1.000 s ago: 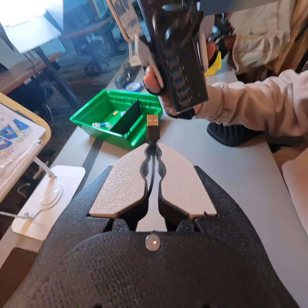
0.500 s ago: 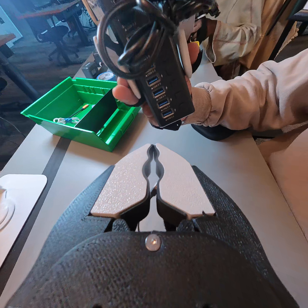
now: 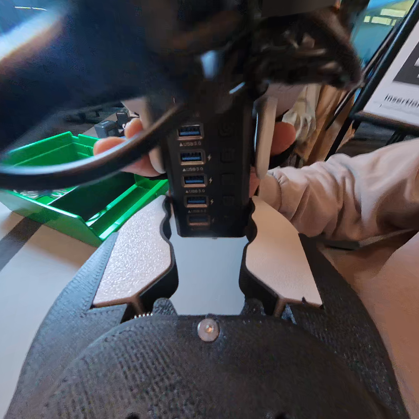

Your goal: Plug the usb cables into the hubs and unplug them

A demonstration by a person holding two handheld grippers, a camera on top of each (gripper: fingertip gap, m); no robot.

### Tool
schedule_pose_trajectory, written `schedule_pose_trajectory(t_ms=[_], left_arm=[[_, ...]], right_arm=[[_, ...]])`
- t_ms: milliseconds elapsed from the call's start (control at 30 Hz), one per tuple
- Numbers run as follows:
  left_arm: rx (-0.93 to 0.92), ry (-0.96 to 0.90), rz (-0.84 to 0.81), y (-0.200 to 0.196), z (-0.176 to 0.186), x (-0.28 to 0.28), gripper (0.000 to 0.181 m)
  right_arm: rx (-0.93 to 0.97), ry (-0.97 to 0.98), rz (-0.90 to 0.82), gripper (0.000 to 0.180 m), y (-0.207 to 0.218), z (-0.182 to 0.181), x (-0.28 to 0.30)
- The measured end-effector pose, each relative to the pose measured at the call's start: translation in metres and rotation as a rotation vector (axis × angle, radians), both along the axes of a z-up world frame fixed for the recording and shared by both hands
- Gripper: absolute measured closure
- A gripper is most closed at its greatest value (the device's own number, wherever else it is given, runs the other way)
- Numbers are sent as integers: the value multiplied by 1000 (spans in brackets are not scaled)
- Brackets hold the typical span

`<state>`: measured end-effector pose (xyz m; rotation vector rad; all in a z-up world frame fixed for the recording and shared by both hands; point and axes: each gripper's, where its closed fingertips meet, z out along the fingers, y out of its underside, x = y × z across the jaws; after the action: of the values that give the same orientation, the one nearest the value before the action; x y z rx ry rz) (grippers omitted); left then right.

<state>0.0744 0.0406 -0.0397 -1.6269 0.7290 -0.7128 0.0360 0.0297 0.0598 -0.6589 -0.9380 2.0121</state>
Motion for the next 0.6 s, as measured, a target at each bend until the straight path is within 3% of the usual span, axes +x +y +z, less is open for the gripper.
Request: schedule_pose_trajectory(t_ms=[133,300,333,400,433,500,600], left_arm=[[2,133,-34,-9,-4,-20,119],[67,154,-33,-25,22,-52,120],[70,162,-32,-28,25,-57,120],[72,196,-36,-33,25,-62,120],[72,202,-40,-35,27,-63,120],[72,203,-38,-39,32,-68,120],[80,236,-10,-42,35,-77,120]], right_arm=[[143,-99,-58,108,-7,-13,-11],[284,-231,-86,106,-7,-31,-18],[318,-254,-90,33,-9,-37,-20],[358,-275,-91,13,-14,-44,-24],[367,-275,-82,13,-16,-46,-25],[360,-273,-57,58,-19,-45,-24],[304,-254,-49,87,-9,-40,-19]])
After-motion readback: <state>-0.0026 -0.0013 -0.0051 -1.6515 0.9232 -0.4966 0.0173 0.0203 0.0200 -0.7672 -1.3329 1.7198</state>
